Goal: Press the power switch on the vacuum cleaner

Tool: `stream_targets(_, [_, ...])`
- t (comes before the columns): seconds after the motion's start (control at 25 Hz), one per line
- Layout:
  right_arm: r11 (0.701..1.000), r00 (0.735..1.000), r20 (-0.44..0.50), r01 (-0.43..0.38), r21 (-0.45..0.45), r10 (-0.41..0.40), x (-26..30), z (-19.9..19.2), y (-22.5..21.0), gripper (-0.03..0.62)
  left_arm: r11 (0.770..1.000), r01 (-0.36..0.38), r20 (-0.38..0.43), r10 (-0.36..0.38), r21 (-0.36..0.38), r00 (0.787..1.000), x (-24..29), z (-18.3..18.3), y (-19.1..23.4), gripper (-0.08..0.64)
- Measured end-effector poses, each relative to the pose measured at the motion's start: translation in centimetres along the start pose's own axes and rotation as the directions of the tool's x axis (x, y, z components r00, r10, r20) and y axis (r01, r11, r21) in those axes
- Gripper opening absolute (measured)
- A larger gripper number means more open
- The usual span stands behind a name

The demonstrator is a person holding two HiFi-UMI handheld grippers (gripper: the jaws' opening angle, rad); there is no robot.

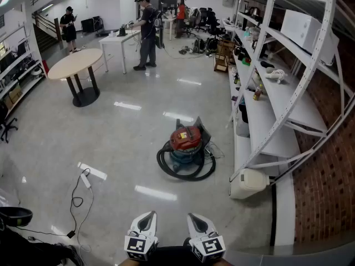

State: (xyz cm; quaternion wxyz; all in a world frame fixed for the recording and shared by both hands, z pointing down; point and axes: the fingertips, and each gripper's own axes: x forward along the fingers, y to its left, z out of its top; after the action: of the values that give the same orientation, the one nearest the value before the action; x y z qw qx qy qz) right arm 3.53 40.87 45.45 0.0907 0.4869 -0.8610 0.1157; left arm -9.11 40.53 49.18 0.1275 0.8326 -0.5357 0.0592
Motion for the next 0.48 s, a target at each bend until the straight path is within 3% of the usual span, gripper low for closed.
stream_targets(0.48, [0.999,1.000,0.005,-0.029,0.020,0.029,-0.6,0.0,-1.0,-0.009,1.000,-0.008,0.002,0.008,0.006,1.000,0.5,0.8,-1.0,0.015])
